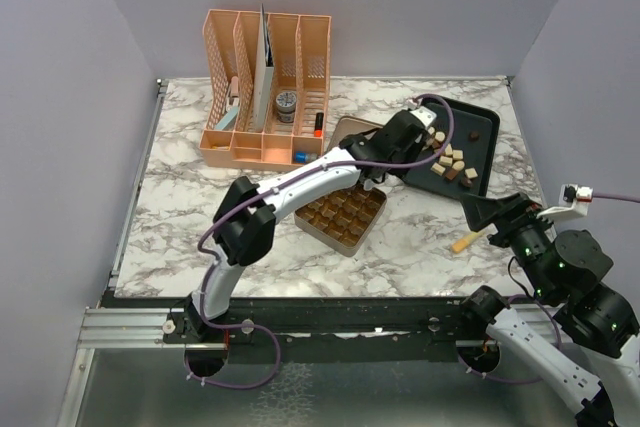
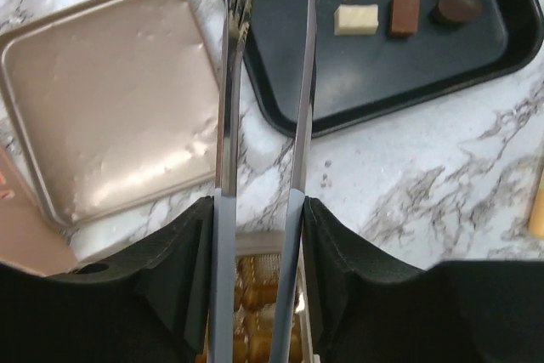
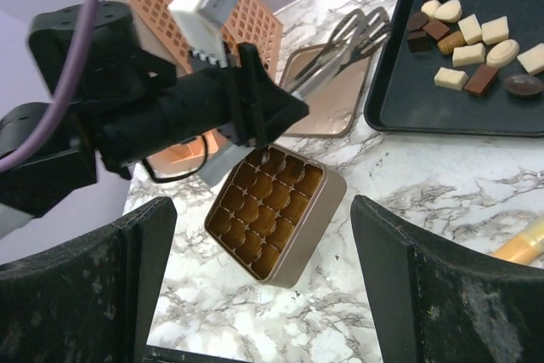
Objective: Pack the chocolate
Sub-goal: Pick up the fake chocolate from the plate.
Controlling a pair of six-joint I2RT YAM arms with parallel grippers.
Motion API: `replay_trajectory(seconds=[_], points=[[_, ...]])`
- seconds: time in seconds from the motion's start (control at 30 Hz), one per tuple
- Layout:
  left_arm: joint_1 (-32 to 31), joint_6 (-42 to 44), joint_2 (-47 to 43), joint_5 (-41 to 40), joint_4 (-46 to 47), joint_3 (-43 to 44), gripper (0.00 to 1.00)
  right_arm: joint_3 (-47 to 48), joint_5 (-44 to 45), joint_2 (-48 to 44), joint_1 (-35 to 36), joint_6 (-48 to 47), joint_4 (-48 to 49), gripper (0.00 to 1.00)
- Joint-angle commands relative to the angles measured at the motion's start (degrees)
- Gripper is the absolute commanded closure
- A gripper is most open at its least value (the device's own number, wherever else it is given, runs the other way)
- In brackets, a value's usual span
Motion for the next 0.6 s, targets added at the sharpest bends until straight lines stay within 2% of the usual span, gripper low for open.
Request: replay_trajectory(seconds=[0.0, 0.23, 0.57], points=[[-0.9, 0.8, 6.7, -1.3, 1.7, 7.9, 0.53, 1.6, 1.7, -0.9, -0.2, -0.2, -1.1, 0.12], [-1.4, 1.1, 13.9, -3.4, 1.8, 14.9, 0.53, 1.9, 1.6, -1.2, -0.1, -0.1, -1.3, 0.12], [-1.4, 3.0, 19.5, -7.8, 2.0, 17.9, 0.52, 1.6, 1.2, -1.3, -0.2, -0.1, -0.7, 0.11]])
